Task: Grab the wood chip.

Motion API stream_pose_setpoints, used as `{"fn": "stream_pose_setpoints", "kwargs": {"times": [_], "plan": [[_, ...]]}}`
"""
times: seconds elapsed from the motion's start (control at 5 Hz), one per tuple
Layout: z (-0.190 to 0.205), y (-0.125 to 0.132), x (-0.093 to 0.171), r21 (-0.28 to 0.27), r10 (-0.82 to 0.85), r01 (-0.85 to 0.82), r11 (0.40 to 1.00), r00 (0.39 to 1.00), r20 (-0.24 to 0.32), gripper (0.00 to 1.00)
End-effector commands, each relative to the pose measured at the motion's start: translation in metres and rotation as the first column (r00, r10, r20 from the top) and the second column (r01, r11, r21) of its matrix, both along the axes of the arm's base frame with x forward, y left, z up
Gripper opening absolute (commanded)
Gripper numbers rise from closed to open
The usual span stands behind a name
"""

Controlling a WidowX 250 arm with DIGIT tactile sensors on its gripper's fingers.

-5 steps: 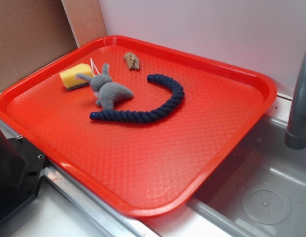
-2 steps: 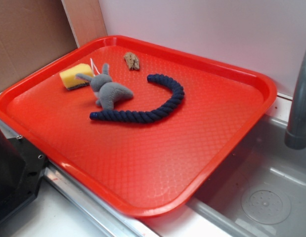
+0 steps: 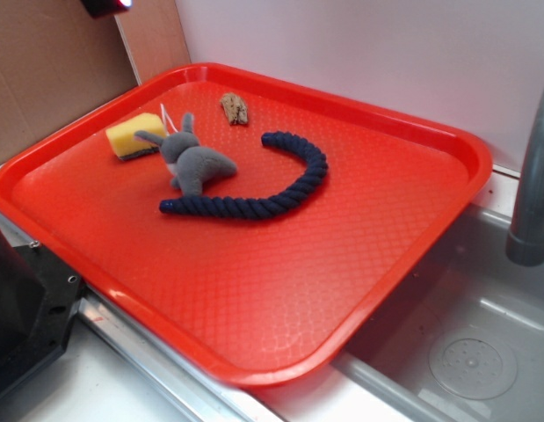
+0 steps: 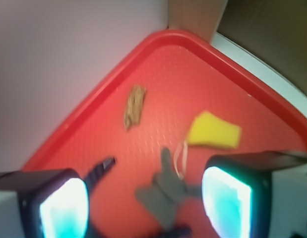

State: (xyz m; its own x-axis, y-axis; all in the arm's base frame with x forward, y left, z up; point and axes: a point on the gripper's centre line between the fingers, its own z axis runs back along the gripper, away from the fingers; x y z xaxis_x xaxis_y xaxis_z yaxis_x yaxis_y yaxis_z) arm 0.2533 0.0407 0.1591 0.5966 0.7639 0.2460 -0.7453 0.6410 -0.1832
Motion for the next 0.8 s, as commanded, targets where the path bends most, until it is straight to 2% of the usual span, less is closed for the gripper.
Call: {"fn": "stream_pose_setpoints", "kwargs": {"times": [0.0,0.2,0.4,0.6], "plan": [[-0.032,0.033,0.034,0.044,0.145,-0.147,0.988,0.988,0.047,1.0],[-0.052,0.045,0.045,0.052,0.163,-0.165,0.985,0.986,0.038,1.0],[-0.08,0.05,0.058,0.005,0.161,-0.161,0.987,0.986,0.031,1.0],[-0.098,0.049,0.065,-0.007,0.139,-0.139,0.99,0.99,0.036,1.0]]}}
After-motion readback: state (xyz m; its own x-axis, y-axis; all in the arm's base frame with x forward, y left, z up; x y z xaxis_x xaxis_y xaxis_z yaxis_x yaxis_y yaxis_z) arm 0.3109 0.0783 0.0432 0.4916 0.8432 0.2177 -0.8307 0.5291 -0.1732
